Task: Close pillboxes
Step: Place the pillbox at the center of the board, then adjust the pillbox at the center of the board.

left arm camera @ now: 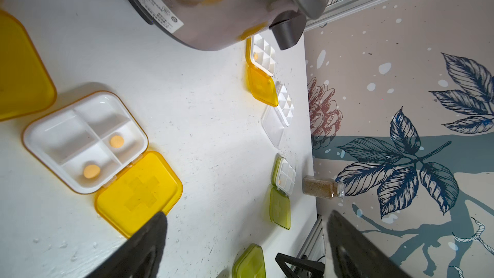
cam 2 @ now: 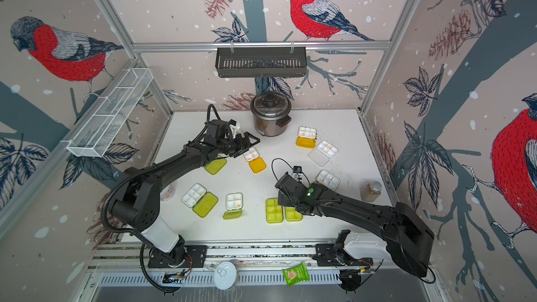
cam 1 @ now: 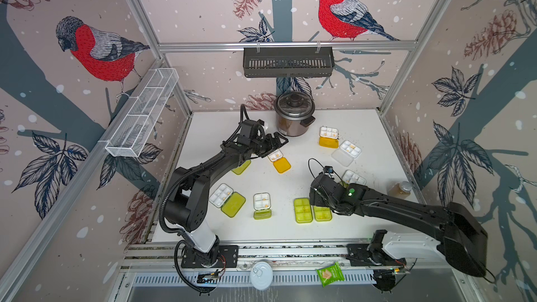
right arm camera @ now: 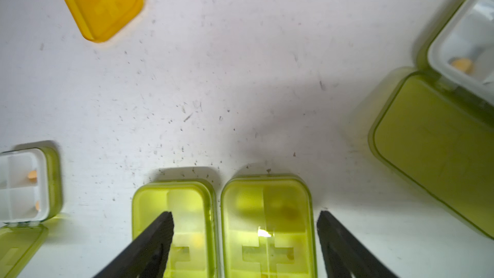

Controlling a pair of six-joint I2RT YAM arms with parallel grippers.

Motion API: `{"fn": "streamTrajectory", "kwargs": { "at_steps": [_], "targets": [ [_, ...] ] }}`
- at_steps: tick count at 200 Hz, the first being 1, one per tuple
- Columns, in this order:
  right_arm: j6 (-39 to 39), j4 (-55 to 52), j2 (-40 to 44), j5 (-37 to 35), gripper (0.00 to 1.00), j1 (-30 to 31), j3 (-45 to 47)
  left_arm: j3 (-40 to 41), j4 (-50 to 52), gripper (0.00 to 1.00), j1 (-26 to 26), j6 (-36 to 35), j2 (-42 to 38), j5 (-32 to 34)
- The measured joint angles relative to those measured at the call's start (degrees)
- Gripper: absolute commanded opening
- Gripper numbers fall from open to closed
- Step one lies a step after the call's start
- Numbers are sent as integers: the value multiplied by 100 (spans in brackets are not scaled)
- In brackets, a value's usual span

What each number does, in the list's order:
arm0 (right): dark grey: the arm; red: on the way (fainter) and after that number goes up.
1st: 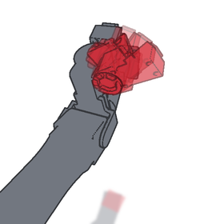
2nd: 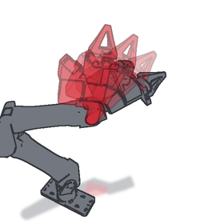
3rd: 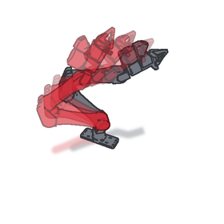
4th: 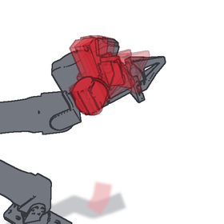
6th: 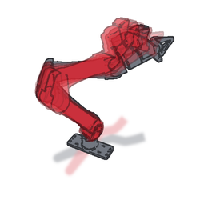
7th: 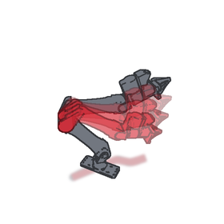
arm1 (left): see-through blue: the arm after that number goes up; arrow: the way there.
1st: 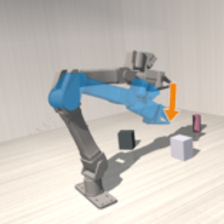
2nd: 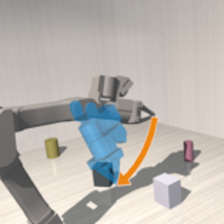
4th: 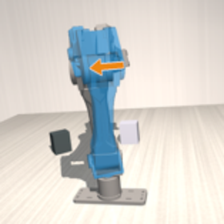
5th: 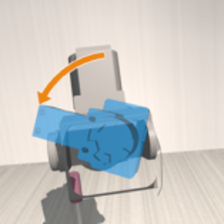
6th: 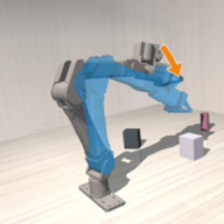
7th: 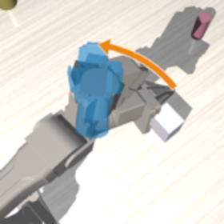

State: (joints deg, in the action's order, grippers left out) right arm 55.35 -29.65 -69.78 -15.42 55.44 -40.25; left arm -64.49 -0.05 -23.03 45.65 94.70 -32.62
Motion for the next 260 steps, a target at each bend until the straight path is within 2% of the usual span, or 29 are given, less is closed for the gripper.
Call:
{"fn": "streamTrajectory", "kwargs": {
  "at_steps": [80, 110, 153, 195, 230, 260],
  "targets": [
    [295, -699, 61, -310, 86, 247, -518, -63, 92, 92, 149, -136, -313, 149],
    [313, -708, -160, -387, 86, 251, -568, -164, 256, 92, 170, -350, -354, 435],
    [310, -621, -509, -450, 86, 262, -831, -166, 326, 92, 271, -367, -330, 411],
    [317, -647, -297, -505, 87, 205, -802, -52, 195, 92, 468, -199, -229, 236],
    [127, -699, 173, -566, 91, -566, -769, -35, 162, 92, 485, -103, -212, 107],
    [-439, -616, 463, -417, 98, -2061, -848, -35, 151, 92, 485, -63, -212, 17]
  ]
}}
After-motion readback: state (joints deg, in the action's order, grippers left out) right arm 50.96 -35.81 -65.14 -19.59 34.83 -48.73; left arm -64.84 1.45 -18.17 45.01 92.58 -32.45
